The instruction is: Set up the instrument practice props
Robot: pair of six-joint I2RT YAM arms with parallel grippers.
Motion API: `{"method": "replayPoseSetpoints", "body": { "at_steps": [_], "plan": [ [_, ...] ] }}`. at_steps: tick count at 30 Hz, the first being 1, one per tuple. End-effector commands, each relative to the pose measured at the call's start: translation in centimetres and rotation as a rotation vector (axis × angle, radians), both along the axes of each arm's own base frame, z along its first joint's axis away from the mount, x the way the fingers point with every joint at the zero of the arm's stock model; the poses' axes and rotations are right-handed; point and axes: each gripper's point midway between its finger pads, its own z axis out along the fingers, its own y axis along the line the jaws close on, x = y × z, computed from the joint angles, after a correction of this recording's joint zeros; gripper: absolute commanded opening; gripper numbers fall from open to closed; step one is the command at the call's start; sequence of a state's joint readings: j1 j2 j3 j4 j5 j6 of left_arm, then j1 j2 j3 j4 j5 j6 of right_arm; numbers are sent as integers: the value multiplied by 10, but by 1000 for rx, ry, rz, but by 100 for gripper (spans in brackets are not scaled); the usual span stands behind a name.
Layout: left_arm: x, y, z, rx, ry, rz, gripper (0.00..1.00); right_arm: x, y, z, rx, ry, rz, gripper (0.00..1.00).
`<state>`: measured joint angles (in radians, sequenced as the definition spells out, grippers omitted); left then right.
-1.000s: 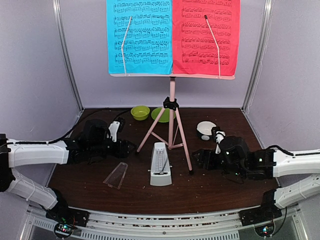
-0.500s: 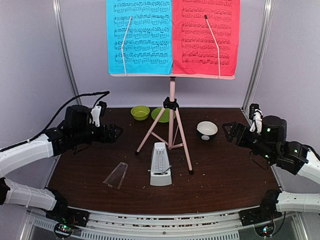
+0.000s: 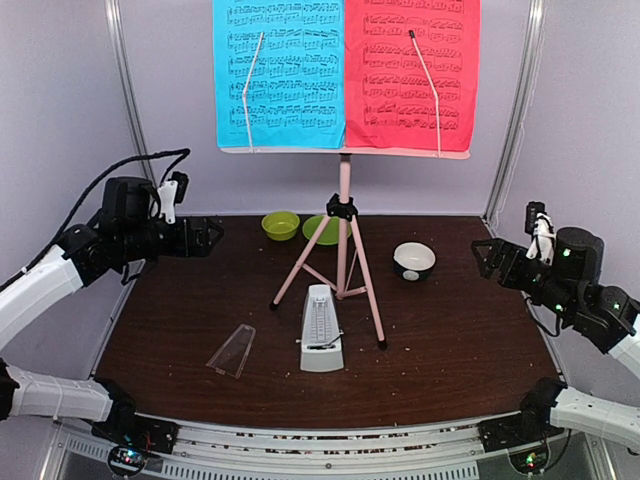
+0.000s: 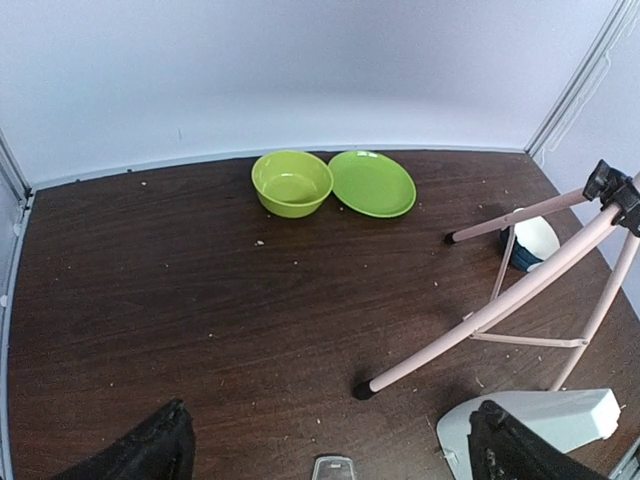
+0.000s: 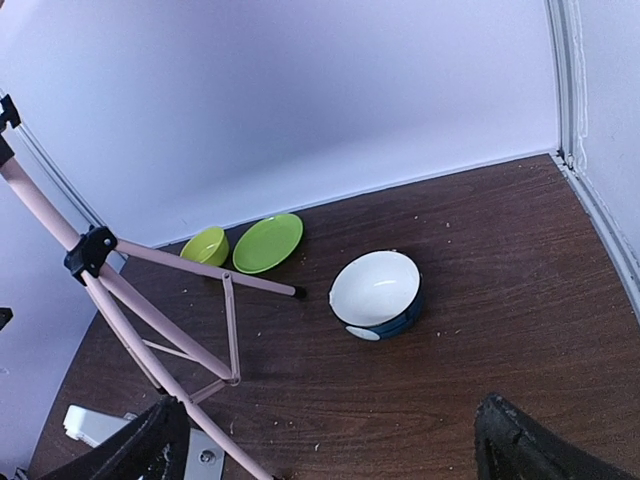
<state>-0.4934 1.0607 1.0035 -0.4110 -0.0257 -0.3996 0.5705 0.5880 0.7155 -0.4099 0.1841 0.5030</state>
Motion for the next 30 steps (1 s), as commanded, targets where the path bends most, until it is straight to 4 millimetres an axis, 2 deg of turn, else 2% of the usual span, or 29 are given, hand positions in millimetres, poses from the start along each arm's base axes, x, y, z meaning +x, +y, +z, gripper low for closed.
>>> {"method": "replayPoseSetpoints", "body": {
  "at_steps": [1, 5, 14, 22, 26, 30],
  "plan": [
    [-4, 8, -10, 34, 80, 23, 98, -5, 8, 3, 14, -3, 61, 100],
    [-9, 7, -24, 41, 140, 12, 98, -8, 13, -4, 26, 6, 92, 100],
    [-21, 8, -54, 32, 223, 8, 98, -9, 28, -38, 55, 80, 154, 100],
    [-36, 13, -100, 71, 338, 2, 98, -8, 41, -67, 71, 149, 201, 100],
    [-44, 13, -110, 67, 359, -11, 98, -8, 44, -83, 68, 186, 211, 100],
    [-46, 14, -111, 17, 351, 12, 98, -10, 46, -97, 70, 223, 218, 100]
  ]
}}
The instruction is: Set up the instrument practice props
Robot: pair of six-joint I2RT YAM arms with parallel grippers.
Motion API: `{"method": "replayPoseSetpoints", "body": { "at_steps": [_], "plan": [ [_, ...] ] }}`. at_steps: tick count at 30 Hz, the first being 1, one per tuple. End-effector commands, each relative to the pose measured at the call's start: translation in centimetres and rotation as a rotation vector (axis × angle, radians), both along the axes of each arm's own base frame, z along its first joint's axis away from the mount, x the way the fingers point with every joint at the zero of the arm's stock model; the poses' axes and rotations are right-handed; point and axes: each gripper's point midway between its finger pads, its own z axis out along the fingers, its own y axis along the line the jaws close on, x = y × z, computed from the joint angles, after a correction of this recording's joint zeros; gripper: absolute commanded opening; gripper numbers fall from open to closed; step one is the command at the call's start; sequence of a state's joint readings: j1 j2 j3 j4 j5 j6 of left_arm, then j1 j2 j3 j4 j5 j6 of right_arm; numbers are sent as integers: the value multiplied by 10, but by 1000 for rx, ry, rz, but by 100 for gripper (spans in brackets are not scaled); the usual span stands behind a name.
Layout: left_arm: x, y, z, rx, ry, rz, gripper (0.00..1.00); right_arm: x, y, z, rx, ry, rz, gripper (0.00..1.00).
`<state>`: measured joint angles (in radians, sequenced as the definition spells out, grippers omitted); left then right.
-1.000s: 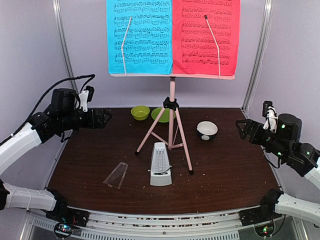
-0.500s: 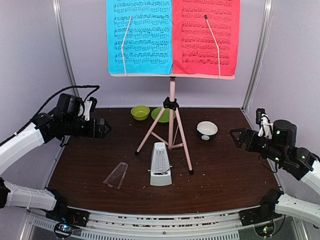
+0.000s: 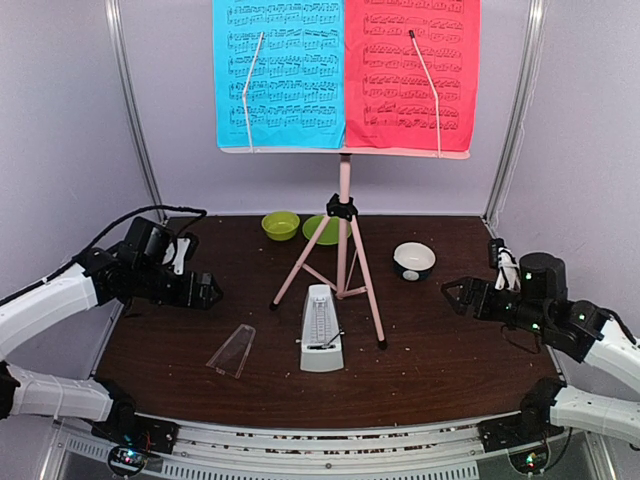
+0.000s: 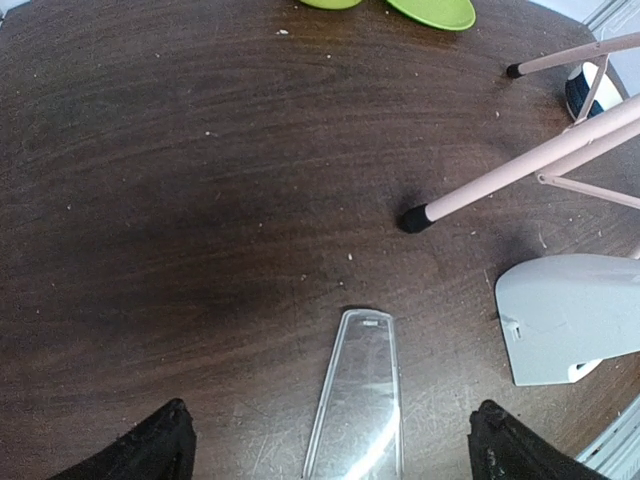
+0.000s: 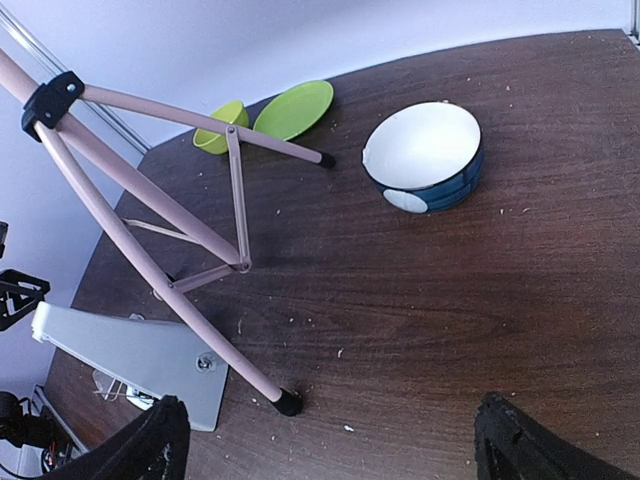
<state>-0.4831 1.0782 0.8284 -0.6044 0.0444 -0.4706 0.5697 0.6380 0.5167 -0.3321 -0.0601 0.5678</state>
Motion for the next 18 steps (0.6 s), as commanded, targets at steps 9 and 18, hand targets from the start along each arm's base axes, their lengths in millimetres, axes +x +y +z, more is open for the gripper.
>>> {"method": "replayPoseSetpoints", "body": {
  "at_steps": [9, 18],
  "plan": [
    [4, 39, 7, -51, -93, 298, 98, -7, -7, -25, 53, 12, -33, 100],
    [1, 49, -6, -19, -76, 338, 98, -11, -13, -31, 73, 12, -58, 100]
  ]
}}
